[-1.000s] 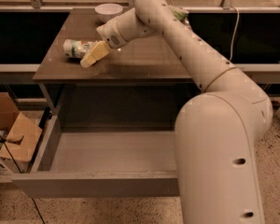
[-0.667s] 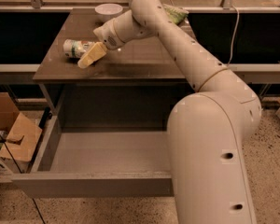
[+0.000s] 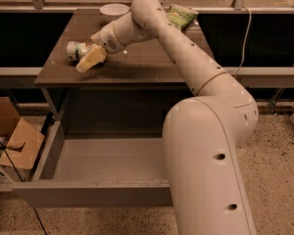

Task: Place 7up can into top drawer

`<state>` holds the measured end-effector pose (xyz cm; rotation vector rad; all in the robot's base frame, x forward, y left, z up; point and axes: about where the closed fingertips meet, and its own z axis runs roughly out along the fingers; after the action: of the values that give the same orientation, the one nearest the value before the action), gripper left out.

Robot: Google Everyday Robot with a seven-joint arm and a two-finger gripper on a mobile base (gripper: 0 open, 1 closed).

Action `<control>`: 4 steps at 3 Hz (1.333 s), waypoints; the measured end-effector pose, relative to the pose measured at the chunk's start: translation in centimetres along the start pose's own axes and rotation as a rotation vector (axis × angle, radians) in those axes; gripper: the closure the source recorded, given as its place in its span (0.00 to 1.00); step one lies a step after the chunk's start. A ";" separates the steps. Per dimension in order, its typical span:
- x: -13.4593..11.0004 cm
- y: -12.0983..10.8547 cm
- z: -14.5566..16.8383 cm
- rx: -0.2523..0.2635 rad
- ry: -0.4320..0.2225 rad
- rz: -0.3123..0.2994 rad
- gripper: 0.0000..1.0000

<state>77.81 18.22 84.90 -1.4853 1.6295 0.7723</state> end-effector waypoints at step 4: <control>-1.3 7.8 -11.1 0.117 -0.062 -0.063 1.00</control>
Offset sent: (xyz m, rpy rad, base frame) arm -0.0424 -0.0473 0.0416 0.0125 -0.0669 -0.0266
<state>68.52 10.49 91.07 -1.4103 1.5474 0.6702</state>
